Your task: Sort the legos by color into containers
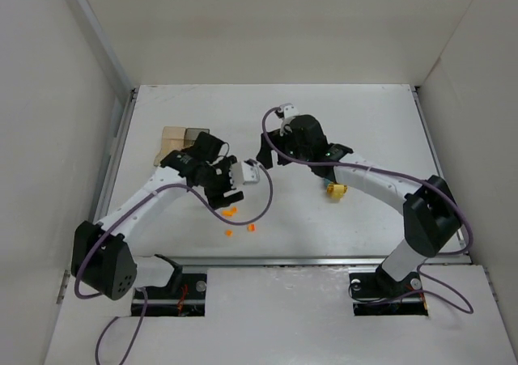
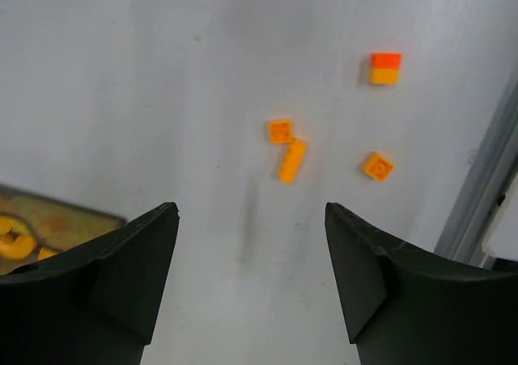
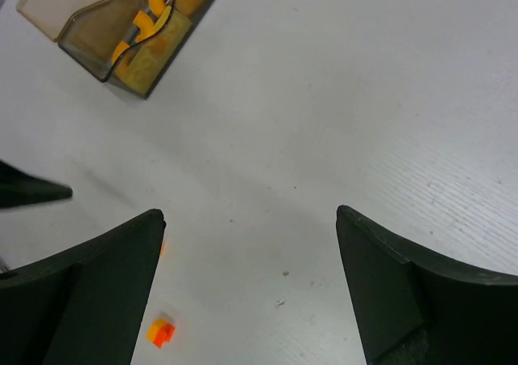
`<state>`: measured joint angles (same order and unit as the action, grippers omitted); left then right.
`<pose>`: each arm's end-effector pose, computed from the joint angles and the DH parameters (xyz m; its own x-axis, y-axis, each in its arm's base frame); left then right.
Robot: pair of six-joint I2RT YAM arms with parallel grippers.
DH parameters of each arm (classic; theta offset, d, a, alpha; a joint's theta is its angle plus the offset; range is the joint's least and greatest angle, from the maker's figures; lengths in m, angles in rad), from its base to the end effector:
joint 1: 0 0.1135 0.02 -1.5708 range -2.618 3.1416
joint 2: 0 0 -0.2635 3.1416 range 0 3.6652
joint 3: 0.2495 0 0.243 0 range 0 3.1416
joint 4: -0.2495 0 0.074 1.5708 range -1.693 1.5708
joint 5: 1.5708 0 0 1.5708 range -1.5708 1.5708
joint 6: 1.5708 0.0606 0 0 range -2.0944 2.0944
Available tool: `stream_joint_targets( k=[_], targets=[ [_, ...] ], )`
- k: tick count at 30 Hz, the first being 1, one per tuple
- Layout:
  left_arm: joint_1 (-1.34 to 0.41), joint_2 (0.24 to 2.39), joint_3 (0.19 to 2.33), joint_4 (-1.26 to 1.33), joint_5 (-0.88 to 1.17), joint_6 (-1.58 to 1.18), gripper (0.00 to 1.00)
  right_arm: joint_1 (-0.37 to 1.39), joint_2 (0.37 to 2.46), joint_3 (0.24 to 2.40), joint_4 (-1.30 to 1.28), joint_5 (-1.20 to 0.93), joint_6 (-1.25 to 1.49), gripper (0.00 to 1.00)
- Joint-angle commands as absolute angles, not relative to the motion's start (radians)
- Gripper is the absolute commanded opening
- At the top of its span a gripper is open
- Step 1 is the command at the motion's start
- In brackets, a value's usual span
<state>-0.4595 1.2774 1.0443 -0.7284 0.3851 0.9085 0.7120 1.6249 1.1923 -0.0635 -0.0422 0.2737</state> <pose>0.2241 -0.1363 0.2630 0.0241 0.8035 -0.5948 0.9508 0.1653 0.2619 0.2947 0.2577 0.2683 -0.5310 -0.1015 -0.8413 -0.5581 0.7890 0.2570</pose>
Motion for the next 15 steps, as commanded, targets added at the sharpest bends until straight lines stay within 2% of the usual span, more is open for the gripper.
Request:
stream_joint_targets(
  k=[1,8,15],
  targets=[
    [-0.505,1.281,0.990,-0.784,0.400,1.051,0.70,0.643,1.597,1.210,-0.038,-0.138,0.276,0.92],
    [-0.523,1.380,0.874,-0.621,0.440,1.069,0.67,0.597,1.597,1.220,-0.038,-0.170,0.222,0.92],
    [-0.523,1.502,0.864,-0.532,0.414,1.023,0.60,0.555,1.631,1.249,-0.038,-0.202,0.222,0.92]
  ],
)
